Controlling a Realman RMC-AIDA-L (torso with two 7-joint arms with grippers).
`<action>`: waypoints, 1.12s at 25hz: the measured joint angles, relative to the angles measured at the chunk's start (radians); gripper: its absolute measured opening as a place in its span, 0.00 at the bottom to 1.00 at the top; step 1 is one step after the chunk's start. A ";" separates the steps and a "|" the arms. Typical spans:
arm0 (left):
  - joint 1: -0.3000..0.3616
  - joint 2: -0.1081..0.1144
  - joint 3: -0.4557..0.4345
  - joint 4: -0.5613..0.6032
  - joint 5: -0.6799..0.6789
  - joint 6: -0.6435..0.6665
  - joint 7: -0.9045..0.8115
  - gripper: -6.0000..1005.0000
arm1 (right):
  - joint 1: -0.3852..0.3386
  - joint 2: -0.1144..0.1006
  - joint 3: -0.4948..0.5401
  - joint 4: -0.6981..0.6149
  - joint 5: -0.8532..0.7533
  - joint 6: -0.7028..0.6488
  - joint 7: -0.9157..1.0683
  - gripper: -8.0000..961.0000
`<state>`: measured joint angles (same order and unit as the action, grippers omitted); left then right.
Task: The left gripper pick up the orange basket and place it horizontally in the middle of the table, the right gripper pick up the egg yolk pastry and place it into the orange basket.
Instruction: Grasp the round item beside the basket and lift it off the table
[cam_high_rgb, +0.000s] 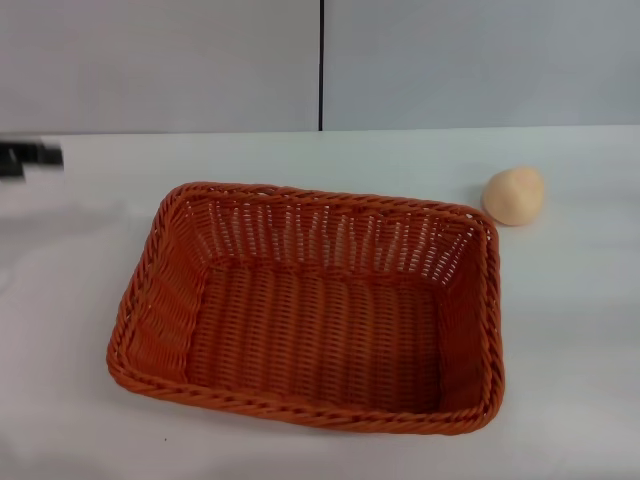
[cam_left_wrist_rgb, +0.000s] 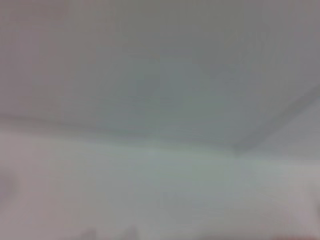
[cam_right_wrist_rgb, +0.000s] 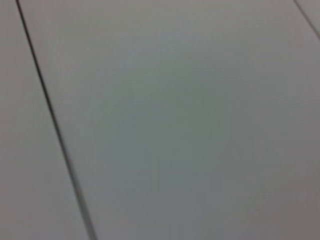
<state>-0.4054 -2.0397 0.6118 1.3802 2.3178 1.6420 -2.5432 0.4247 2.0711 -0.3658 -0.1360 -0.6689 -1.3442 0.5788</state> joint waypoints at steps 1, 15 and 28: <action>0.000 -0.008 -0.004 0.002 -0.009 -0.036 0.023 0.65 | -0.007 -0.001 -0.024 -0.029 -0.017 0.007 0.048 0.65; -0.003 -0.024 0.205 -0.413 -0.816 -0.609 0.807 0.65 | -0.015 -0.127 -0.109 -0.618 -1.036 0.034 1.140 0.65; -0.135 -0.029 0.220 -0.748 -1.241 -0.468 1.420 0.64 | 0.370 -0.247 -0.158 -0.642 -1.821 -0.154 1.499 0.65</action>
<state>-0.5409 -2.0689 0.8316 0.6319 1.0767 1.1741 -1.1231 0.7950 1.8239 -0.5239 -0.7780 -2.4902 -1.4986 2.0779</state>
